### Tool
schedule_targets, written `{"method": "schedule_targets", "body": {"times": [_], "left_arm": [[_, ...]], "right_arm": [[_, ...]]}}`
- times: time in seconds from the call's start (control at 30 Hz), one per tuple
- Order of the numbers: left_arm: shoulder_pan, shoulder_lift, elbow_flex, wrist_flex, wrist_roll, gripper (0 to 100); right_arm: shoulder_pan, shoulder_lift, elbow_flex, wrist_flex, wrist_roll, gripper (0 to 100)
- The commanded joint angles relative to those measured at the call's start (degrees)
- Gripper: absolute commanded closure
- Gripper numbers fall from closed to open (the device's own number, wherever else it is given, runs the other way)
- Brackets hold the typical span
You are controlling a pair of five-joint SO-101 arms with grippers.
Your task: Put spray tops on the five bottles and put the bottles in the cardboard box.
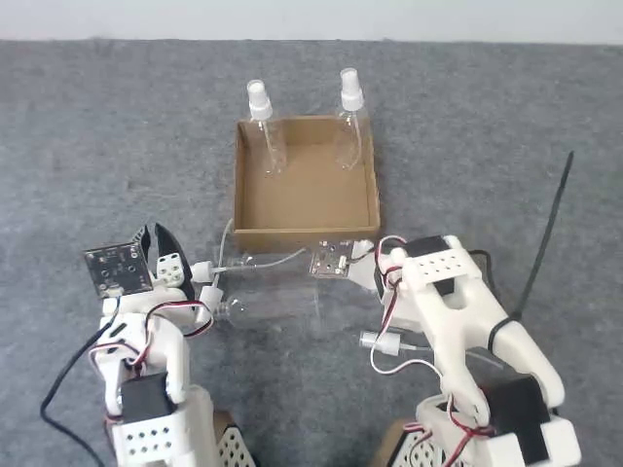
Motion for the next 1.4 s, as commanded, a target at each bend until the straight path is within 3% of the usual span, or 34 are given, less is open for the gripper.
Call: {"method": "schedule_targets", "body": {"times": [0.0, 0.23, 0.77, 1.0, 1.37], "left_arm": [[-0.26, -1.23, -0.84, -1.85, -0.44, 96], [-0.26, -1.23, -0.84, -1.85, -0.44, 96], [-0.26, -1.23, -0.84, -1.85, -0.44, 96], [-0.26, -1.23, -0.84, -1.85, -0.44, 96], [-0.26, -1.23, -0.84, -1.76, -0.35, 96]], "right_arm": [[-0.22, -3.56, 0.53, -1.71, -0.44, 82.4], [-0.22, -3.65, -3.78, 1.98, -4.22, 94.9], [-0.75, -4.79, -20.04, 19.74, -27.96, 96.1], [-4.26, -17.19, -19.78, 25.19, -36.84, 95.9], [-8.66, -37.41, -18.29, 24.92, -52.75, 96.1]]}}
